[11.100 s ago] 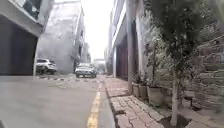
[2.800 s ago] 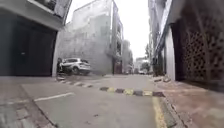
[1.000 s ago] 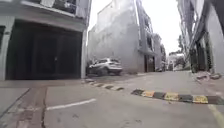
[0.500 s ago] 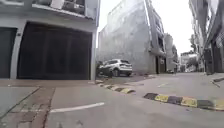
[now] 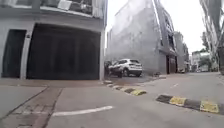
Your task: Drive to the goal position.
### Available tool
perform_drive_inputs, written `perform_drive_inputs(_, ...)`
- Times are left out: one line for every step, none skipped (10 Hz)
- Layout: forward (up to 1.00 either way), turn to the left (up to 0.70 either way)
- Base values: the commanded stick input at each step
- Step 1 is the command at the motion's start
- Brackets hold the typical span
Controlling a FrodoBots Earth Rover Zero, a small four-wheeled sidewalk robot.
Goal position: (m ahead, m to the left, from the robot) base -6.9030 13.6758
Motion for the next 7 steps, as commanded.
perform_drive_inputs(0.46,0.46)
perform_drive_inputs(0.46,0.46)
perform_drive_inputs(0.46,0.46)
perform_drive_inputs(0.46,0.46)
perform_drive_inputs(0.46,0.46)
perform_drive_inputs(0.46,0.46)
perform_drive_inputs(0.46,0.46)
